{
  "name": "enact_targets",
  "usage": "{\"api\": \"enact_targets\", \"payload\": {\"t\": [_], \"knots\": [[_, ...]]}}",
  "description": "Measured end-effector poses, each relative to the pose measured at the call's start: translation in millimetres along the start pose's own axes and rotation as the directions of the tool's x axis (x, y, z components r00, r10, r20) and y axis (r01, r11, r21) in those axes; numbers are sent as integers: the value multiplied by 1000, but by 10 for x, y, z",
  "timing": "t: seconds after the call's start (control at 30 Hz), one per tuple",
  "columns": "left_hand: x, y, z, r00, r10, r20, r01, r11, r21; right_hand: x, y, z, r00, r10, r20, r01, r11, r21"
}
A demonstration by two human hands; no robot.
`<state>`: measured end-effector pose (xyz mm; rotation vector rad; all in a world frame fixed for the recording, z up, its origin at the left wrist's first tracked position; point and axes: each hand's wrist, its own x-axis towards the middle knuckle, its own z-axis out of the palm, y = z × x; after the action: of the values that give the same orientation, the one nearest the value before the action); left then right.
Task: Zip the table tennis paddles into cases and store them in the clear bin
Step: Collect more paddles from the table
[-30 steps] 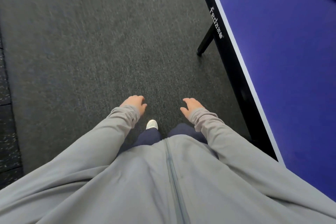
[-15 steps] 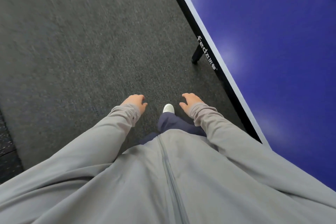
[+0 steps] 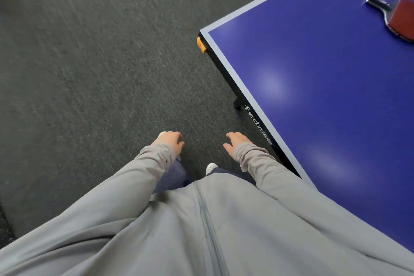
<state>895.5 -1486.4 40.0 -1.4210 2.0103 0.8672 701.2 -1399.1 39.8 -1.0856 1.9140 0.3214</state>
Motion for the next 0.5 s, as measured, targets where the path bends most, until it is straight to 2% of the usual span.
{"api": "enact_targets", "payload": {"t": [0.27,0.5], "knots": [[761,-856,-946,997,67,24,-68,997,46,547,-1143,-413,995,91,-29,-89,994,66],[1402,-1285,-1877,986,165,15,-164,969,186,835,-2149,-797,988,74,-135,-39,969,242]]}}
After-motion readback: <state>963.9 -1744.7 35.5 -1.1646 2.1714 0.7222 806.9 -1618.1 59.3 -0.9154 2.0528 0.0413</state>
